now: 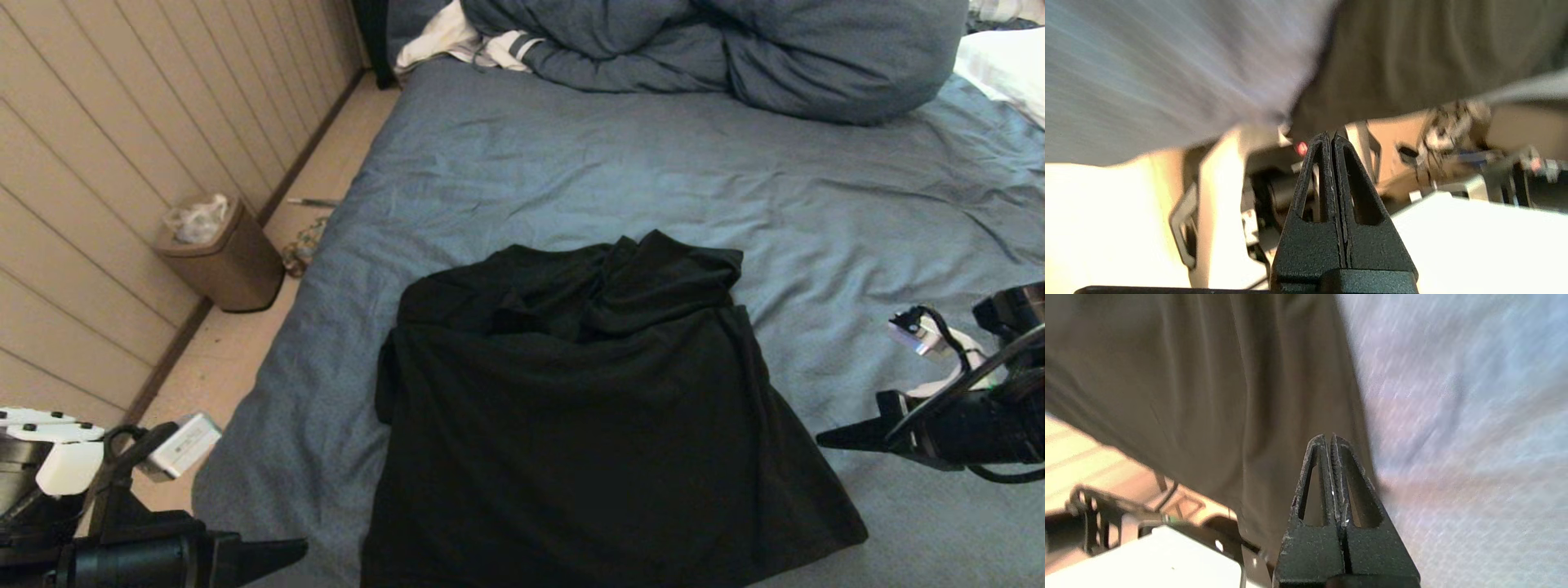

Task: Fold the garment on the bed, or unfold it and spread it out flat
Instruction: Fold the black T-shirt

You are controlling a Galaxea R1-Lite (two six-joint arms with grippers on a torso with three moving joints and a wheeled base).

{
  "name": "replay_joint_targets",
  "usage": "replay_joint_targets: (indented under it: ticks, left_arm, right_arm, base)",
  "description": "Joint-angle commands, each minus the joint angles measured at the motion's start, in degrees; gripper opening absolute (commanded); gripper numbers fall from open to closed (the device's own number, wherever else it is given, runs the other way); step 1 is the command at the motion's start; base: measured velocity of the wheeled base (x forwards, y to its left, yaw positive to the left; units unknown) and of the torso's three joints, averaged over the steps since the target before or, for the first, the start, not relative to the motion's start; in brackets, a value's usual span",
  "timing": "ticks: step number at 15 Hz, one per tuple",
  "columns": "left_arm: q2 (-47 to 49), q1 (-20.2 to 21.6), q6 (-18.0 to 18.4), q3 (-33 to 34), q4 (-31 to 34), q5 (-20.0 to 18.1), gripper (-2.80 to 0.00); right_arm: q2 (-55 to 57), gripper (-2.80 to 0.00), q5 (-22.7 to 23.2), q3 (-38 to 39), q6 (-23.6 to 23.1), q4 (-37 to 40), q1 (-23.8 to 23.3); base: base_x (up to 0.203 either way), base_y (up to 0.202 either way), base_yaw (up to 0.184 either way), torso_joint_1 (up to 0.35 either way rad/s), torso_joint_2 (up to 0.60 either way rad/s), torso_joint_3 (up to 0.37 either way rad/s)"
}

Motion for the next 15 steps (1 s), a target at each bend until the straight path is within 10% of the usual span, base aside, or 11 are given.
replay_joint_targets:
  ticks: [1, 6, 7, 14, 15]
  left_arm:
    - [1.46, -2.08, -0.31, 0.82, -0.06, -0.84, -2.8]
    - [6.95, -3.22, -1.5, 1.68, -2.67, -0.93, -2.8]
    - [7.12, -3.22, -1.59, 1.66, -2.74, -0.93, 0.0]
    - [6.09, -3.31, -1.71, 0.49, -5.21, -1.2, 0.0]
    - [6.08, -3.26, -1.89, -0.47, -5.24, -1.2, 0.0]
  right_arm:
    - [-0.51, -2.8, 0.44, 1.24, -0.24, 0.14, 1.47]
    - [0.97, -2.8, 0.53, -2.09, 0.35, 0.47, 1.13]
    - [0.95, -2.8, 0.53, -2.27, 0.68, 0.49, 1.21]
    - [4.71, -2.8, 0.31, -1.87, 0.74, 0.17, 5.16]
    - [5.38, 0.0, 0.27, -1.84, 0.55, 0.04, 5.53]
  base:
    - [0.0, 0.0, 0.0, 0.0, 0.0, 0.0]
    - [0.0, 0.0, 0.0, 0.0, 0.0, 0.0]
    - [0.0, 0.0, 0.0, 0.0, 0.0, 0.0]
    - [0.0, 0.0, 0.0, 0.0, 0.0, 0.0]
    - [0.0, 0.0, 0.0, 0.0, 0.0, 0.0]
